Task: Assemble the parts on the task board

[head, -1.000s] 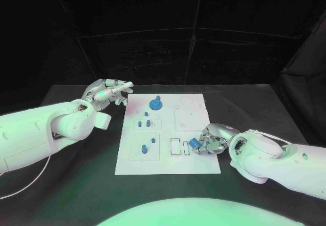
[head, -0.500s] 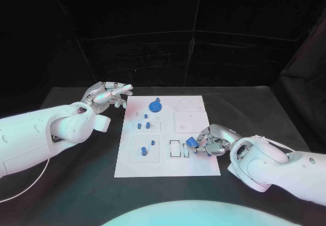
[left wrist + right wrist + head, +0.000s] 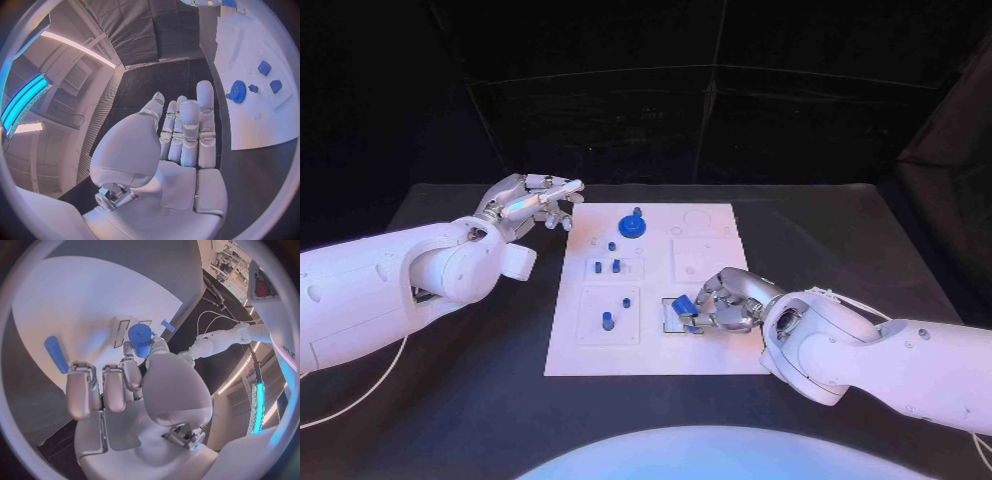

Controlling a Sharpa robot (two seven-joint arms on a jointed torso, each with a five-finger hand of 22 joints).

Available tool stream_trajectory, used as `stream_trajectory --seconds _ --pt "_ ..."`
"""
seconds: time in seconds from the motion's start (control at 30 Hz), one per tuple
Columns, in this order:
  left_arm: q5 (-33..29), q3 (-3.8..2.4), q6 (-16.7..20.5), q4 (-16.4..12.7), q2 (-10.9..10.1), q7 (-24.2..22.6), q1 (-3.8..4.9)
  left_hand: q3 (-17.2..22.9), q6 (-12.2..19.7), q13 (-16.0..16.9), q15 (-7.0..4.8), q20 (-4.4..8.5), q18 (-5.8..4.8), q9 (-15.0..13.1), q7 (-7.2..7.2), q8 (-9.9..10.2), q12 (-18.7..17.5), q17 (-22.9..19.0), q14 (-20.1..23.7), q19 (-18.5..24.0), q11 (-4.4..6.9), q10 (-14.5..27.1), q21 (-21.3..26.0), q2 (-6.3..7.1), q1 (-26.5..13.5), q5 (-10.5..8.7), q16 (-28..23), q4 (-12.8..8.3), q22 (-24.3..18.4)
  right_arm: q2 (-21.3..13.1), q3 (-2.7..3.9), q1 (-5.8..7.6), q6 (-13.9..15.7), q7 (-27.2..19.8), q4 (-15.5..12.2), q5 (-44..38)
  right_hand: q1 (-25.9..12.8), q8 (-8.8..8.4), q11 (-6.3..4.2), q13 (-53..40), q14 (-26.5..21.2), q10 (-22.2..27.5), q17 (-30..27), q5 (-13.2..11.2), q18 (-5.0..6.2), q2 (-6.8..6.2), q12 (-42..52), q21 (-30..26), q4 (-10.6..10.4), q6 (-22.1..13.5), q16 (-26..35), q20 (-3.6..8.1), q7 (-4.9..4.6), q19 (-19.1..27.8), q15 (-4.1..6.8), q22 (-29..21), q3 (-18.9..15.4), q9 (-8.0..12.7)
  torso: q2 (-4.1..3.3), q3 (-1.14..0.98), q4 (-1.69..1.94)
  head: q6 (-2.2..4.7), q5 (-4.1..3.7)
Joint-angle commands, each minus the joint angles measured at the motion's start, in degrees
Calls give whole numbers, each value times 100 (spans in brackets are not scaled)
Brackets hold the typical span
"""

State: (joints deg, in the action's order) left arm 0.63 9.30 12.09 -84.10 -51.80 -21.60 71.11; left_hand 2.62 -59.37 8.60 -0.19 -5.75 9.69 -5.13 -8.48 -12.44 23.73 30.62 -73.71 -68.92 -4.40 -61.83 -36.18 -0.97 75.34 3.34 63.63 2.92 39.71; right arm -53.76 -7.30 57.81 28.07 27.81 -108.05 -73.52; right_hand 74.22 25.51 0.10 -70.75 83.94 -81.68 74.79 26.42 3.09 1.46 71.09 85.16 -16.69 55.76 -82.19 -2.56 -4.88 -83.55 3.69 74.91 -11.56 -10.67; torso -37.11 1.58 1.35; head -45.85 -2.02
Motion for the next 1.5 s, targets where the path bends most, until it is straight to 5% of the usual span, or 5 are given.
stream_trajectory --seconds 0.03,0.47,0.83,1.13,1.5 --pt "-14 -6 -62 -17 -6 -43 7 -3 50 -8 20 -21 80 10 -10 -38 37 -5 30 -8 -10 39 38 3 56 0 -8 -23 -10 69 4 8 -267 168 58 96 -134 -17 -26 22 329 26 -7 -37 -70 -24 -42 13 2 102 17 -3 56 -25 21 504 -47 5 0 3 -4 5 37" --pt "-14 -6 -69 -37 -32 -40 8 -5 51 -9 20 -21 80 10 -11 -38 38 0 29 -8 -11 40 39 3 55 -1 -5 -23 -11 338 5 9 -189 440 200 -159 -302 8 -51 24 325 24 -22 -195 -68 21 -95 7 5 171 32 13 88 -20 41 498 -161 -30 -5 -2 -29 -18 81" --pt "-14 -6 -69 -36 -38 -37 9 -5 51 -9 20 -21 80 10 -11 -38 38 0 29 -8 -11 40 39 3 55 -1 -5 -23 -11 381 5 9 -65 547 215 -492 -1211 -16 -16 192 277 148 -256 -2190 -23 -454 -453 -110 -24 38 206 -2 53 108 18 300 -263 -109 6 -8 -11 -18 74" --pt "-14 -6 -69 -32 -44 -36 9 -5 51 -9 20 -21 80 10 -11 -38 38 0 29 -8 -11 40 39 3 55 -1 -5 -23 -11 307 5 9 1 458 74 -739 -1375 -18 2 225 272 185 -302 -2221 -11 -707 -559 -145 -20 -23 252 -18 34 136 2 249 88 -139 4 -9 -25 -9 70" --pt "-14 -6 -73 -21 -44 -34 9 -5 51 -9 20 -21 80 10 -11 -38 38 0 29 -8 -11 40 39 3 55 -1 -5 -23 -11 143 6 9 -90 258 -84 -760 -467 27 -8 155 285 162 -265 -1849 -16 -487 -576 -144 93 -27 254 -13 43 117 9 274 289 -200 3 -6 -15 -17 78"
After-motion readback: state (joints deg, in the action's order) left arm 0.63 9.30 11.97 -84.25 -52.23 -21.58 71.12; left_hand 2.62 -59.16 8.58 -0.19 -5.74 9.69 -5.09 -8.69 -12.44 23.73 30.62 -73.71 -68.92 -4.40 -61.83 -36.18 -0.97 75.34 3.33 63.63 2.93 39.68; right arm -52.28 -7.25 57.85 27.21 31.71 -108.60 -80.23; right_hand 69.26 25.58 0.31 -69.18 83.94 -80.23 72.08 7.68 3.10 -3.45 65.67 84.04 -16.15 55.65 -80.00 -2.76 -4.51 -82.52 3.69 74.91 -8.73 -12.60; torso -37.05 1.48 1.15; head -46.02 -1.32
